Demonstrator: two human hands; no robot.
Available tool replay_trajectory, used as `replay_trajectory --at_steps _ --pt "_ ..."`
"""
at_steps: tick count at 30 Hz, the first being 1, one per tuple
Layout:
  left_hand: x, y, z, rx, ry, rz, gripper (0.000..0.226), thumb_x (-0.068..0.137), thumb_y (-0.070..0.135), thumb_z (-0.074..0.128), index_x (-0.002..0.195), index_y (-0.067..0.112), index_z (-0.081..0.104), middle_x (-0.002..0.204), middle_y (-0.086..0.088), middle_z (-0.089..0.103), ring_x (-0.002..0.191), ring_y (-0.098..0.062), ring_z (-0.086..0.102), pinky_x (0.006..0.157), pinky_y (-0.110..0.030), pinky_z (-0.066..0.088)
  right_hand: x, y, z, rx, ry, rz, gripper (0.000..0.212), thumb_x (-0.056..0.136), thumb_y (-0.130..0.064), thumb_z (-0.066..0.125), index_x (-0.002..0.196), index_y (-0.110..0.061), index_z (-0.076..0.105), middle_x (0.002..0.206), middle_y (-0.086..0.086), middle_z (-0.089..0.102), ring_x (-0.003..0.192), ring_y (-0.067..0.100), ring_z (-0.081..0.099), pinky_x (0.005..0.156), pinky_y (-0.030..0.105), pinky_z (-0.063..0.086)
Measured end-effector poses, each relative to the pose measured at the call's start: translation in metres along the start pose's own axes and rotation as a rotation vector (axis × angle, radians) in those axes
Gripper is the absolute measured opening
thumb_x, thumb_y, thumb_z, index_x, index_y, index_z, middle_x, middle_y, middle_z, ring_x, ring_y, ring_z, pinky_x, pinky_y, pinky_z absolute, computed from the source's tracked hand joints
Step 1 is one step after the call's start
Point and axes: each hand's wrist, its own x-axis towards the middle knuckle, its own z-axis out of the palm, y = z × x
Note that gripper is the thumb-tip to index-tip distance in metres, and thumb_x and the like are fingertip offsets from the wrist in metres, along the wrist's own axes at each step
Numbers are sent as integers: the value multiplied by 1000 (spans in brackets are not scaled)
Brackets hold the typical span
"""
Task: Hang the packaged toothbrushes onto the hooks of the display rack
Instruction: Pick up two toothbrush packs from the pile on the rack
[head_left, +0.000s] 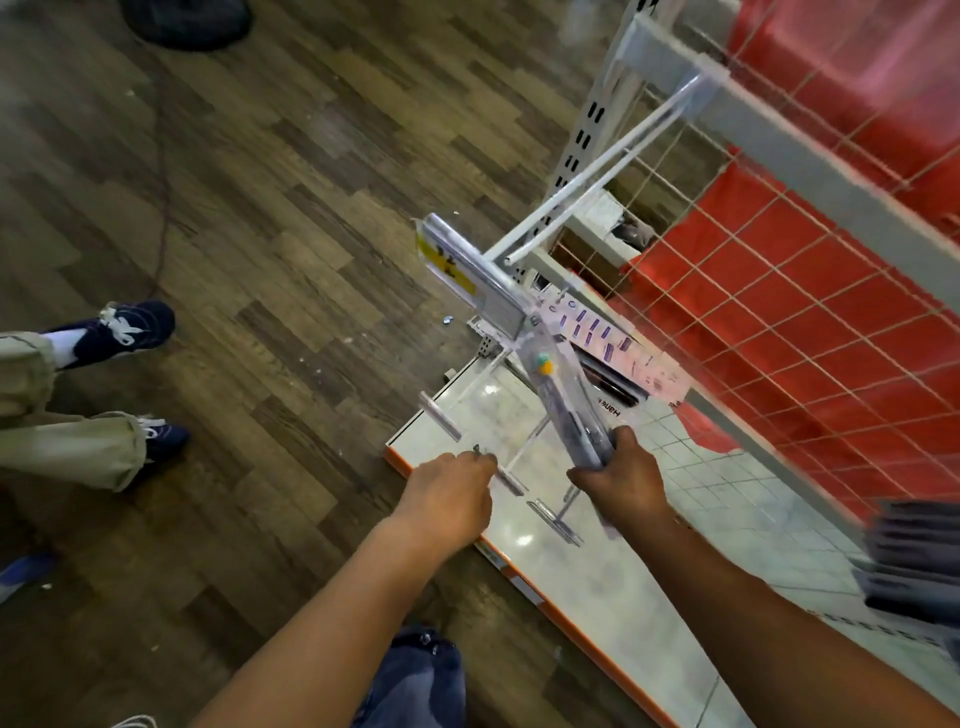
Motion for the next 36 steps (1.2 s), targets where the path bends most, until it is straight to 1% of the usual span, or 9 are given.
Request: replay_trajectory --at_steps 4,7,11,15,19,22,25,30,36 --pt "-11 28 -15 -125 18 13 33 96 24 43 128 19 48 122 -5 58 109 -24 55 89 -33 45 -31 -1 -28 169 50 34 45 73 -23 77 100 -10 44 90 7 55 76 23 54 62 28 42" --pt "-19 52 -26 -138 44 64 34 95 24 44 129 19 48 125 -6 58 110 -24 55 90 -32 45 -59 -6 -51 308 94 21 49 75 -21 77 109 -6 46 97 8 54 80 21 50 53 20 35" --pt "-31 84 -45 -193 100 121 32 95 28 47 125 22 51 121 -3 60 105 -21 57 88 -32 47 -92 -16 -79 498 105 -29 60 78 -20 74 127 -10 42 108 5 53 90 19 49 74 27 42" --pt "-43 112 -64 -387 74 165 31 93 33 50 123 26 50 112 1 62 90 -14 58 84 -32 51 -118 -23 -104 675 159 -61 64 77 -19 75 133 -16 43 115 3 56 100 23 55 89 36 46" --pt "-55 131 -84 -633 43 246 26 91 23 58 115 28 50 101 5 60 92 -12 60 83 -26 51 -135 -27 -125 830 224 -100 55 76 -14 74 126 -16 51 112 1 59 96 18 57 90 35 47" --pt "-62 139 -96 -867 31 304 28 88 9 60 101 32 50 96 9 62 94 -12 62 83 -23 52 -145 -32 -138 891 236 -137 55 73 -11 76 123 -16 53 116 4 62 102 24 61 94 43 49" --pt "-70 145 -105 -1028 20 316 30 88 3 59 102 28 50 95 6 65 90 -9 64 71 -19 53 -154 -37 -151 943 293 -166 54 72 -11 77 120 -16 53 117 5 63 106 25 61 93 49 50" --pt "-73 145 -119 -1155 92 350 34 83 -4 61 105 20 54 103 -8 67 95 -18 66 70 -26 56 -168 -46 -166 971 301 -258 37 72 -13 77 94 -32 54 98 -8 65 92 16 64 85 46 54" --pt "-74 145 -134 -1229 159 406 32 78 -7 66 102 12 58 96 -8 71 92 -23 68 78 -35 57 -176 -58 -178 1059 294 -311 31 70 -7 78 91 -23 61 95 1 70 89 21 68 77 40 58"
